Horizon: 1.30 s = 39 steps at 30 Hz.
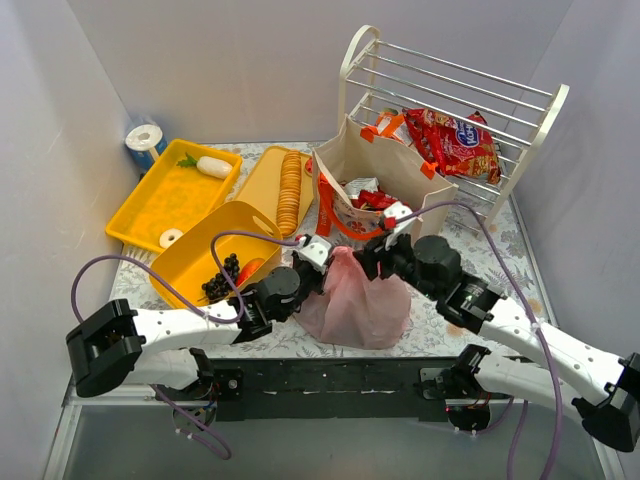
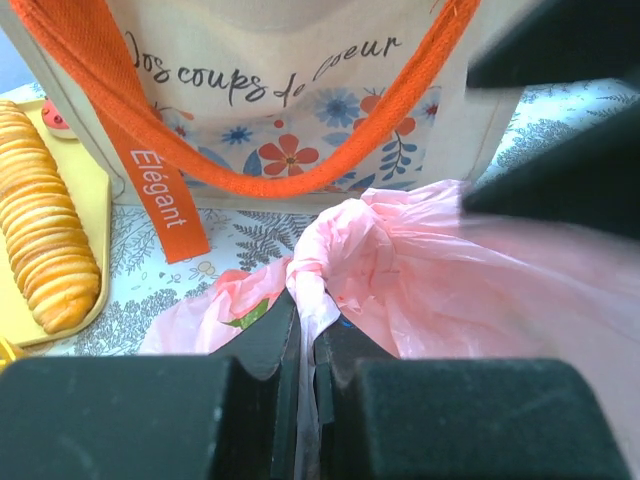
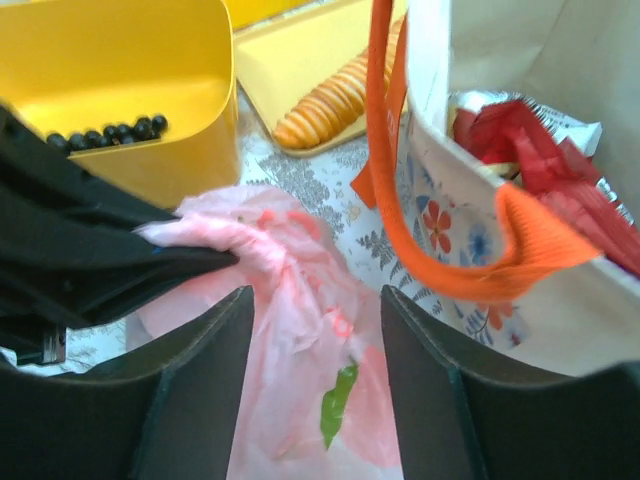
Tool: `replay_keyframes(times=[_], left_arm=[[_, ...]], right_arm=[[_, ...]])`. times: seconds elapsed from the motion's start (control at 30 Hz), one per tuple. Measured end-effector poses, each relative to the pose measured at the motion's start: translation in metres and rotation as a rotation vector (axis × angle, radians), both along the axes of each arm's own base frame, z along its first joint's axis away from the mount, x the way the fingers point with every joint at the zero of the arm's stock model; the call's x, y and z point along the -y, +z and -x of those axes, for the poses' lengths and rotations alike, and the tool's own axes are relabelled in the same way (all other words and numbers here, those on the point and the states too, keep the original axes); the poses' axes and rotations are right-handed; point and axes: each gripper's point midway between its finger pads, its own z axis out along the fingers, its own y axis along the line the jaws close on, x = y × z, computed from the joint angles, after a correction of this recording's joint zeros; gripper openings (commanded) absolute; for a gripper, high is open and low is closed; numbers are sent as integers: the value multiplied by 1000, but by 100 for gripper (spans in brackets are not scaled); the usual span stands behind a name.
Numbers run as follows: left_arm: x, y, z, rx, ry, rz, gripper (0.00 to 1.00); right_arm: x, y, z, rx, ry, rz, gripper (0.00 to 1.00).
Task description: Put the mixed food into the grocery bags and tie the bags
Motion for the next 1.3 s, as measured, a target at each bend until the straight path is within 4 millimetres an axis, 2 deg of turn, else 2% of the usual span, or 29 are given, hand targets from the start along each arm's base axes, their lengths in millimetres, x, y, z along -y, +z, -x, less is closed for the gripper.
replay_keyframes(times=[0.03, 0.1, 0.17, 0.23, 0.3, 0.43, 0.67, 0.93, 1.07, 1.3], left_arm=[[-2, 0, 1, 2, -1, 2, 0], [-4, 3, 3, 14, -8, 15, 0], [-5, 7, 5, 25, -16, 32, 0], [-7, 10, 7, 36, -24, 43, 0], [-7, 10, 8, 40, -30, 42, 0], [-7, 11, 11, 52, -47, 44, 0], [-6, 18, 12, 75, -61, 52, 0], [-7, 17, 14, 84, -63, 56, 0], [-9, 18, 16, 84, -64, 72, 0], [-11, 15, 19, 64, -67, 97, 0]], right_arm=[[3, 6, -3, -6, 9, -12, 48], [9, 15, -13, -22, 28, -29, 39], [7, 20, -24, -44, 61, -36, 36], [3, 16, -33, -76, 101, -27, 33], [-5, 1, -40, -117, 151, 9, 33], [-15, -38, -38, -190, 260, 94, 34], [-29, -66, -29, -194, 464, 147, 41], [-39, -73, -8, -152, 639, 92, 50], [-38, -76, 6, -149, 675, 53, 54], [-34, -69, 15, -116, 670, -7, 55]])
